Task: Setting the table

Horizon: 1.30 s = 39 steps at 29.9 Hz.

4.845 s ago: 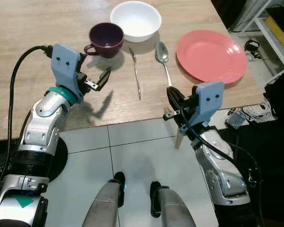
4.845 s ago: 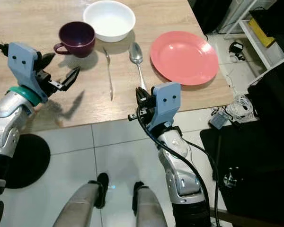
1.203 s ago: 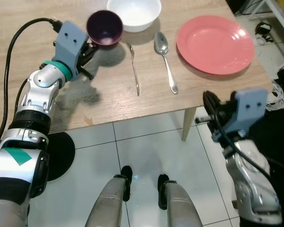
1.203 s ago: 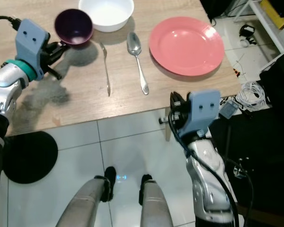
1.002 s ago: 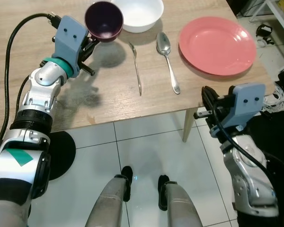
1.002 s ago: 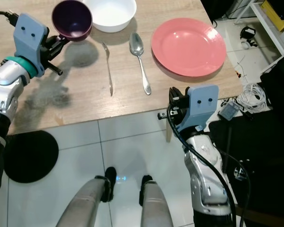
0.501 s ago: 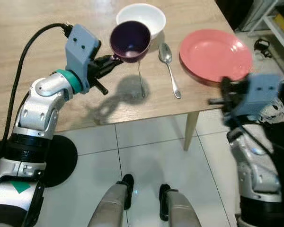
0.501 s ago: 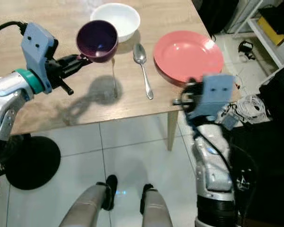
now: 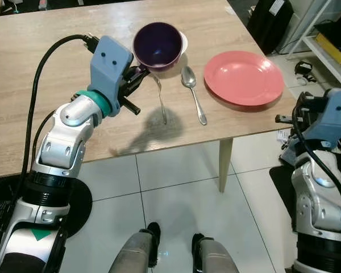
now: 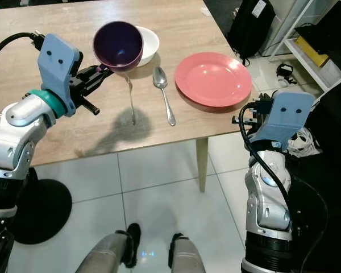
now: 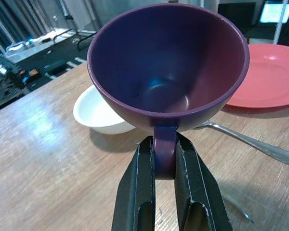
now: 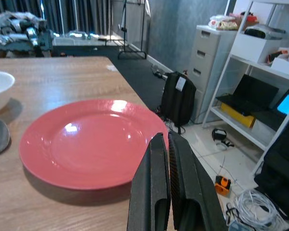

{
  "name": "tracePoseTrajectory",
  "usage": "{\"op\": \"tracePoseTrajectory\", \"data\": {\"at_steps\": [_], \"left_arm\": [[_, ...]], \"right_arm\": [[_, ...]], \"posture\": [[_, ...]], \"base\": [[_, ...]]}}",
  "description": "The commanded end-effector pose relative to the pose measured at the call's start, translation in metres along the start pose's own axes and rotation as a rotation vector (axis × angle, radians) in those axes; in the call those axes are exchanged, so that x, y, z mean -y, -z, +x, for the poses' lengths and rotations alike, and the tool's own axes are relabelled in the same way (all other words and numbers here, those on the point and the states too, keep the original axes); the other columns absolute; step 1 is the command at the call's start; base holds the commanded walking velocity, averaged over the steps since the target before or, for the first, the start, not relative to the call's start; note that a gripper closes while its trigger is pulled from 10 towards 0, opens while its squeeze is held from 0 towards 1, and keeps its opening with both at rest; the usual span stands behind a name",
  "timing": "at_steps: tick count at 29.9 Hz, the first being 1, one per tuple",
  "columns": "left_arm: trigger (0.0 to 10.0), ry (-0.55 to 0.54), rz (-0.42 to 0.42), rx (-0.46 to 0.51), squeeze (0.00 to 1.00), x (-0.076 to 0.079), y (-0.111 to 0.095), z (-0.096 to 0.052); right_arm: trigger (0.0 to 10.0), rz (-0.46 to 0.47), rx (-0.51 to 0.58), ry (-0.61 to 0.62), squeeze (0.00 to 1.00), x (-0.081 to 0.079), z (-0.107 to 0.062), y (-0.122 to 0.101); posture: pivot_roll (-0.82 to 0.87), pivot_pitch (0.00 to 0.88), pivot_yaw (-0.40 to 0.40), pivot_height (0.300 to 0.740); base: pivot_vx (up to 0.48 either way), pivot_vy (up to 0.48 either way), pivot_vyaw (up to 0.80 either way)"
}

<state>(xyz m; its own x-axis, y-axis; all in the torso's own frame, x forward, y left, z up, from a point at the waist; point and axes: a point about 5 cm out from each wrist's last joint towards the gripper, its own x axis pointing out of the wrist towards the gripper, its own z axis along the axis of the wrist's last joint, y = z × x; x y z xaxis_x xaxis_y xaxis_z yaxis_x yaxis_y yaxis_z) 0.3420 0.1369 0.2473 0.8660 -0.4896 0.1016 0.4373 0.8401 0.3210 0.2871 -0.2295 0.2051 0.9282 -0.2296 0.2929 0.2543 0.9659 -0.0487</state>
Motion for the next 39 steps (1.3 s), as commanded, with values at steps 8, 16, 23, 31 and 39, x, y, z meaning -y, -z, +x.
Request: {"op": "tracePoseTrajectory", "data": {"at_steps": [8,16,23,31,39], "left_arm": [[10.0,-0.055,-0.014,0.003,0.00,0.005,0.005,0.006],[10.0,-0.059,-0.042,0.011,0.00,0.014,0.005,0.011],[10.0,-0.058,-0.051,0.011,0.00,0.017,0.004,0.014],[10.0,-0.061,-0.057,0.019,0.00,0.019,0.004,0.016],[10.0,-0.058,-0.065,0.025,0.00,0.022,0.003,0.018]], "right_arm": [[10.0,0.043,0.023,-0.037,0.00,-0.013,0.006,0.000],[10.0,0.039,0.011,-0.011,0.00,-0.006,0.006,0.003],[10.0,0.046,0.005,-0.013,0.00,-0.007,0.007,0.006],[10.0,0.062,0.003,-0.015,0.00,-0.007,0.008,0.007],[10.0,0.061,0.001,-0.012,0.00,-0.005,0.009,0.008]], "posture": [[0.03,0.000,0.080,0.740],[0.01,0.000,0.079,0.740],[0.01,0.000,0.080,0.740],[0.01,0.000,0.078,0.740],[0.00,0.000,0.079,0.740]], "base": [[0.000,0.000,0.00],[0.000,0.000,0.00],[0.000,0.000,0.00],[0.000,0.000,-0.70],[0.000,0.000,-0.80]]}}
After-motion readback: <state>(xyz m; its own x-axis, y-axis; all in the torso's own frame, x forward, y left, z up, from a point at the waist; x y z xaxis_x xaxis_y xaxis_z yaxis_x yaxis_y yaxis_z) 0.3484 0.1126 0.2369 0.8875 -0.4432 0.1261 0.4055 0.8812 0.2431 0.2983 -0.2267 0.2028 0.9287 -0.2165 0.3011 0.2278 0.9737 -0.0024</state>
